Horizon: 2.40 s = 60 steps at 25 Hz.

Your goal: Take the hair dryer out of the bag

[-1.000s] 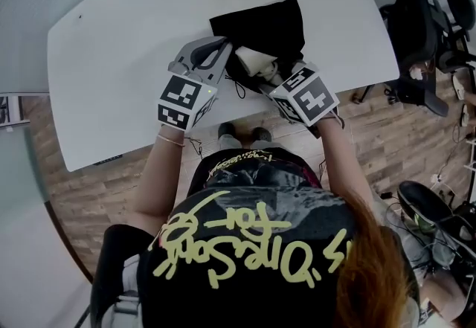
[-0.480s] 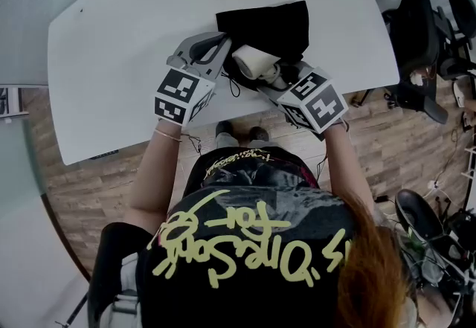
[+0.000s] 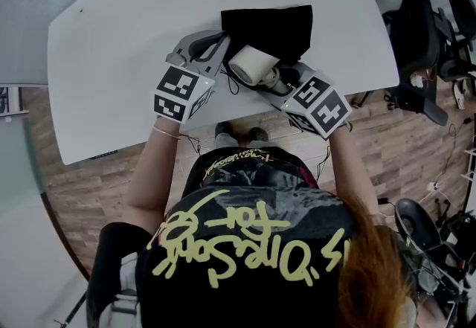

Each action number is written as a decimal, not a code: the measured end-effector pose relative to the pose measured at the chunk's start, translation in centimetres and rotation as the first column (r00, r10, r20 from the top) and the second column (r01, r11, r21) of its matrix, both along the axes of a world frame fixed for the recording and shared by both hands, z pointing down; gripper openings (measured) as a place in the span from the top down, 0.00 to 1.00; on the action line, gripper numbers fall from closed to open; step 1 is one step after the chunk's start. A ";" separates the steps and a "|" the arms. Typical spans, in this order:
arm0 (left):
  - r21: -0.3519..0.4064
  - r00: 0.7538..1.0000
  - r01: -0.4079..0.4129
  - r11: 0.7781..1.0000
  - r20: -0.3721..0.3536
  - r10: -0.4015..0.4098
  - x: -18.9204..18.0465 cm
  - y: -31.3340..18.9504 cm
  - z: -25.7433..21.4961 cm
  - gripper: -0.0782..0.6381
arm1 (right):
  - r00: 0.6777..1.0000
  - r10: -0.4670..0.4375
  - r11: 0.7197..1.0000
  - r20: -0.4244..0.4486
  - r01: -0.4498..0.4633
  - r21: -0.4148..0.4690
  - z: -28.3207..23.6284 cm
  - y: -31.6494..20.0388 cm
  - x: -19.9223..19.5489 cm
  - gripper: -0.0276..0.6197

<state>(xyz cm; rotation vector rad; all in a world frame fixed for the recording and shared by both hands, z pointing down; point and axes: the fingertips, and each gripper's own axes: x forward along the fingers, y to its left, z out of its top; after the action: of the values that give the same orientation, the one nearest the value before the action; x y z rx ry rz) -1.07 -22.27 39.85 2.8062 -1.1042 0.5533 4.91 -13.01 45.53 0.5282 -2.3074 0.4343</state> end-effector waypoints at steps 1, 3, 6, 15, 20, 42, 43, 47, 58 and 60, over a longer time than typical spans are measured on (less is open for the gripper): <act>-0.002 1.000 -0.001 1.000 0.001 0.001 0.1 -0.1 0.0 0.89 | 1.000 -0.005 1.000 0.001 0.005 0.000 0.0 0.0 0.0 0.65; -0.008 1.000 0.000 1.000 0.000 0.000 0.1 -0.3 0.1 0.89 | 1.000 -0.023 1.000 0.010 0.023 -0.003 -0.1 0.1 -0.1 0.65; -0.009 1.000 -0.007 1.000 0.005 0.007 0.3 -0.7 0.1 0.89 | 0.998 -0.051 0.999 0.025 0.051 -0.006 -0.2 0.3 -0.1 0.65; -0.007 1.000 -0.023 1.000 0.019 0.023 0.1 -1.2 0.1 0.89 | 0.994 -0.113 0.994 0.011 0.113 0.004 -0.2 1.5 -1.1 0.65; 0.003 0.999 -0.029 1.000 0.028 0.029 -0.1 -0.6 0.3 0.89 | 0.988 -0.153 0.988 0.002 0.153 0.024 -0.2 3.0 -1.8 0.65; -0.016 0.998 0.039 0.999 0.055 -0.038 2.5 0.7 1.6 0.89 | 0.984 -0.171 0.985 0.055 0.171 0.001 -2.0 6.3 1.8 0.65; -0.016 0.998 0.041 0.999 0.055 -0.041 2.6 0.9 1.7 0.89 | 0.985 -0.160 0.987 0.062 0.160 0.001 -2.2 6.4 2.1 0.65; -0.012 0.998 0.048 0.999 0.052 -0.047 2.9 2.0 1.9 0.89 | 0.989 -0.137 0.990 0.060 0.136 0.023 -2.7 6.3 3.3 0.65; 0.008 0.994 0.015 1.000 0.113 -0.015 3.5 5.1 2.6 0.89 | 0.991 -0.090 0.996 0.094 0.087 0.036 -5.7 6.6 5.9 0.65; 0.005 0.992 -0.008 1.000 0.126 0.007 3.5 6.0 3.0 0.89 | 0.994 -0.068 0.997 0.088 0.064 0.049 -6.3 6.1 6.5 0.65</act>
<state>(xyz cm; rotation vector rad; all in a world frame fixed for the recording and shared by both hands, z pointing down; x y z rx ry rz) 2.44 -16.24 42.86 2.8150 -1.1181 0.7391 11.39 -6.94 39.22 0.4618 -2.4179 0.3811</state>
